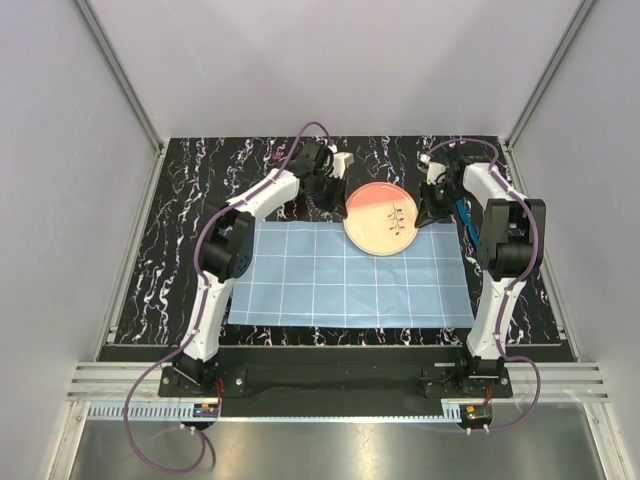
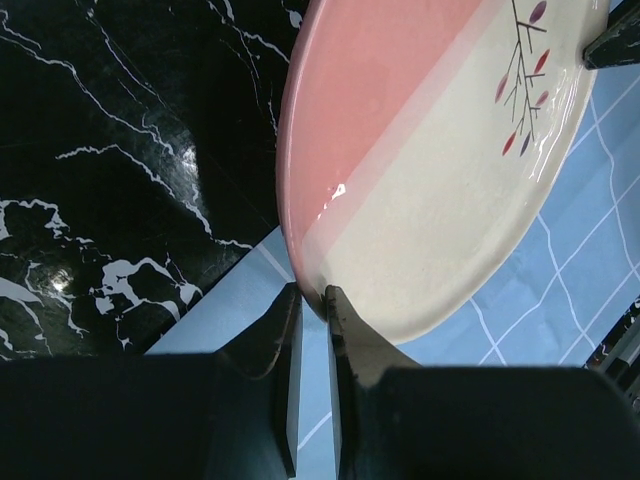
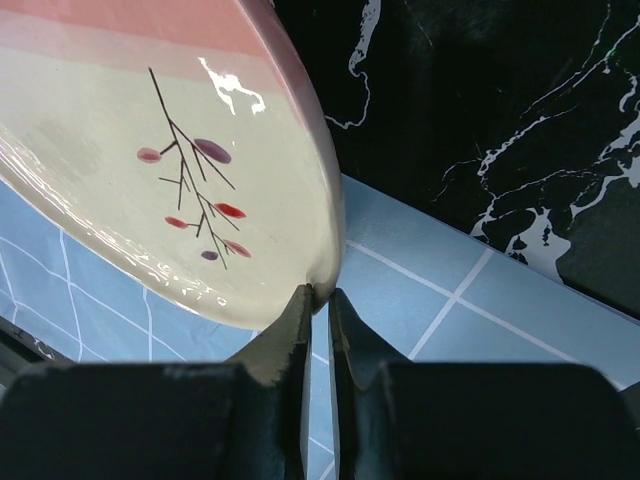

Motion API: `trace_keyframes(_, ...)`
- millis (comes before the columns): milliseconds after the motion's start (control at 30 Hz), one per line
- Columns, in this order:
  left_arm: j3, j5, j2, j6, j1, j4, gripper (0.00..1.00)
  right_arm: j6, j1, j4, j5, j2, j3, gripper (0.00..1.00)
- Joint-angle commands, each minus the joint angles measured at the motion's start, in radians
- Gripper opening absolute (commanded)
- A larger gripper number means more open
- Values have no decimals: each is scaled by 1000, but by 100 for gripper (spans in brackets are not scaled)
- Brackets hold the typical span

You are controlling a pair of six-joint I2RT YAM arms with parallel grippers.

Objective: Set the dinner table for one person
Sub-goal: Pick up the plate from the napkin, then place the plate on the napkin.

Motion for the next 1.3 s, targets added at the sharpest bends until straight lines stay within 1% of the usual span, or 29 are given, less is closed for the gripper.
trace_keyframes(0, -4, 189, -93, 1, -52, 96, 0, 0, 74, 18, -173, -88, 11, 0)
trace_keyframes(567, -51, 215, -123, 35, -50, 55, 0, -23, 112, 4, -181, -108, -47, 0)
trace_keyframes(1267, -178, 217, -215, 121, -29, -22, 0, -33, 178, -8, -195, -142, -92, 0)
